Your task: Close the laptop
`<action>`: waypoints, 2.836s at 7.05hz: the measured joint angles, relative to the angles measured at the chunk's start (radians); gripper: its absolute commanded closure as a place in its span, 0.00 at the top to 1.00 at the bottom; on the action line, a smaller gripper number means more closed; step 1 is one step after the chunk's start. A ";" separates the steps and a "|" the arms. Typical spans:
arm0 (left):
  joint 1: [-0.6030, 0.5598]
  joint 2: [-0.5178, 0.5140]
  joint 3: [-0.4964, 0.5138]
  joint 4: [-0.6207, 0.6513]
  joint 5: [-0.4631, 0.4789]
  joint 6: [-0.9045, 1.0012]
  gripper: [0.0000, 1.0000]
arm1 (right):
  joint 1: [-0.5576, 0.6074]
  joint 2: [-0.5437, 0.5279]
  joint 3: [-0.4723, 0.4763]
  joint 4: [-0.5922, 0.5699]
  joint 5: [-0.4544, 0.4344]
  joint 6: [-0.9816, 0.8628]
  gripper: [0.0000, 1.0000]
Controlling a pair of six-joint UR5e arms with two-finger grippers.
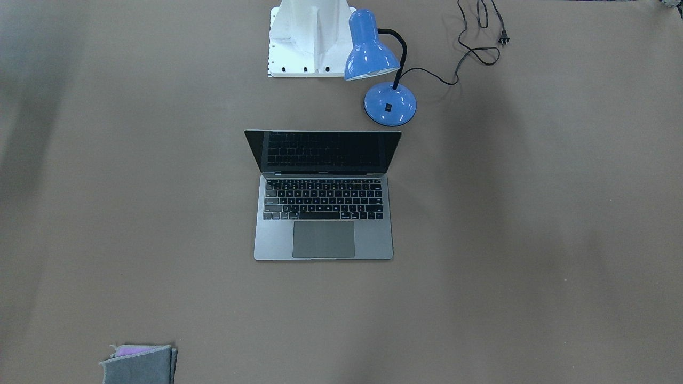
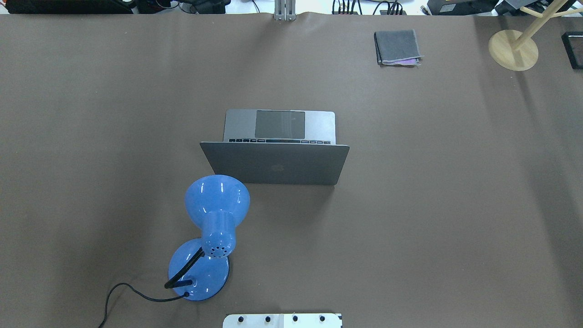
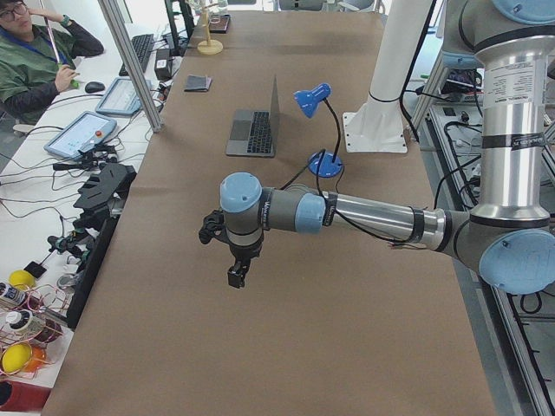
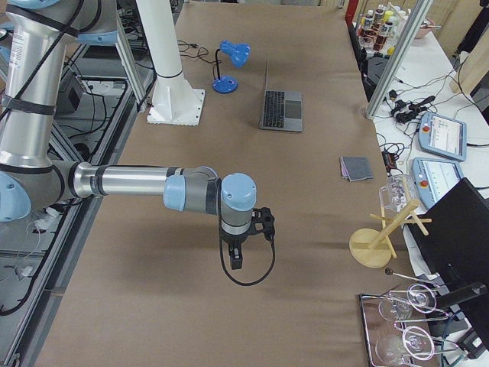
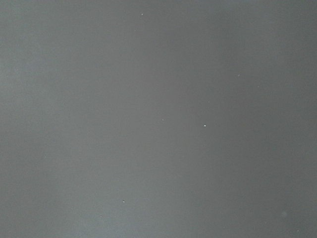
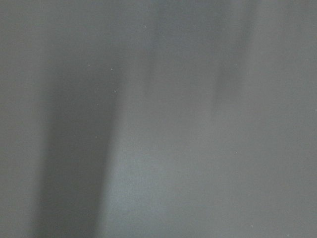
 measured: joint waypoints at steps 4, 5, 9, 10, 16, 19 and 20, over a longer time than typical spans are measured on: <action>-0.001 0.005 -0.028 0.003 0.003 0.000 0.98 | 0.000 -0.001 0.000 0.007 0.000 -0.001 1.00; -0.001 0.002 -0.029 0.002 0.003 -0.002 0.98 | 0.000 -0.001 0.000 0.030 0.000 0.000 1.00; 0.000 -0.093 -0.032 -0.038 0.001 -0.009 0.98 | 0.000 -0.001 -0.002 0.262 -0.001 0.017 1.00; 0.000 -0.137 -0.012 -0.096 0.002 -0.017 0.98 | 0.000 0.012 0.001 0.291 -0.003 0.028 1.00; 0.023 -0.198 0.027 -0.296 -0.145 -0.146 0.98 | -0.003 0.038 0.029 0.378 0.113 0.119 1.00; 0.126 -0.229 -0.004 -0.479 -0.252 -0.543 0.97 | -0.093 0.036 0.157 0.382 0.169 0.398 0.98; 0.177 -0.230 -0.033 -0.545 -0.256 -0.696 0.95 | -0.154 0.036 0.221 0.382 0.166 0.538 0.96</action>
